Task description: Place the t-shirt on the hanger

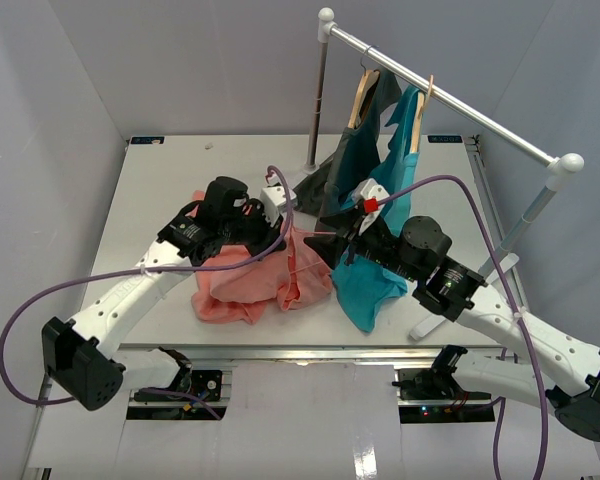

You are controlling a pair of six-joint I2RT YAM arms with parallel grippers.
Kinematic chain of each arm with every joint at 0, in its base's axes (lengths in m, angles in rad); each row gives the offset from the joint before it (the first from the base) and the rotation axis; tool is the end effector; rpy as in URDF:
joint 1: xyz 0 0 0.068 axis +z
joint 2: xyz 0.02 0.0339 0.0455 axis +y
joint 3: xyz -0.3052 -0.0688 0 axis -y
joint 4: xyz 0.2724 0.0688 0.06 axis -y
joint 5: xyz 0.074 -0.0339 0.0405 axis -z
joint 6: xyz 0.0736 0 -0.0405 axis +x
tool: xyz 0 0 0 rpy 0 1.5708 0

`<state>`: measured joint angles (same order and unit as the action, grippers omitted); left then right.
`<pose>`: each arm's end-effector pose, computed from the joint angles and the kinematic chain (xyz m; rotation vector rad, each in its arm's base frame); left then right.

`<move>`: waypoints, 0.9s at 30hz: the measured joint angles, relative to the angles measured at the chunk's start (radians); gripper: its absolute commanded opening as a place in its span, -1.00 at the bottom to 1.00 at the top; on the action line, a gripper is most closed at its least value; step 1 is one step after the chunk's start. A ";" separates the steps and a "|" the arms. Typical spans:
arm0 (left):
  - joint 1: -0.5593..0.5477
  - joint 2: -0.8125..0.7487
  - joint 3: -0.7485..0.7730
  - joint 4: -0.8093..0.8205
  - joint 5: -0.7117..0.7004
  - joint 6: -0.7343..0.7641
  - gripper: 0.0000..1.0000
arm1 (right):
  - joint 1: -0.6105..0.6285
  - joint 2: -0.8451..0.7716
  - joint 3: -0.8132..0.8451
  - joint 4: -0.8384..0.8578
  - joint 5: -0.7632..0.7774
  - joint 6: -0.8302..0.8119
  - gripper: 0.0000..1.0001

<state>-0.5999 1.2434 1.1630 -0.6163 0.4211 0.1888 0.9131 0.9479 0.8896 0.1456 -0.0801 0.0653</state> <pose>0.2360 -0.1979 0.3498 1.0847 2.0148 -0.6935 0.1568 0.2127 0.4183 -0.6954 1.3771 0.8449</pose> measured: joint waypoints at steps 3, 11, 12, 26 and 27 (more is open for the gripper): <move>0.000 -0.082 -0.029 -0.003 -0.057 -0.032 -1.00 | 0.000 0.002 -0.003 -0.007 0.017 0.014 0.30; 0.000 -0.262 -0.107 -0.012 -0.187 -0.097 -1.00 | 0.000 0.032 -0.004 -0.012 0.039 0.041 0.29; 0.000 -0.276 -0.112 -0.013 -0.206 -0.107 -1.00 | 0.000 0.040 -0.004 -0.009 0.039 0.045 0.29; 0.000 -0.390 -0.129 -0.031 -0.441 -0.278 -1.00 | 0.114 0.247 0.005 0.024 0.100 0.078 0.26; 0.000 -0.392 -0.131 -0.031 -0.447 -0.286 -1.00 | 0.128 0.259 0.006 0.029 0.116 0.079 0.25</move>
<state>-0.5999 0.8516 1.0319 -0.6472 -0.0258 -0.0973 1.0414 1.2066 0.8951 0.1747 0.0355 0.1439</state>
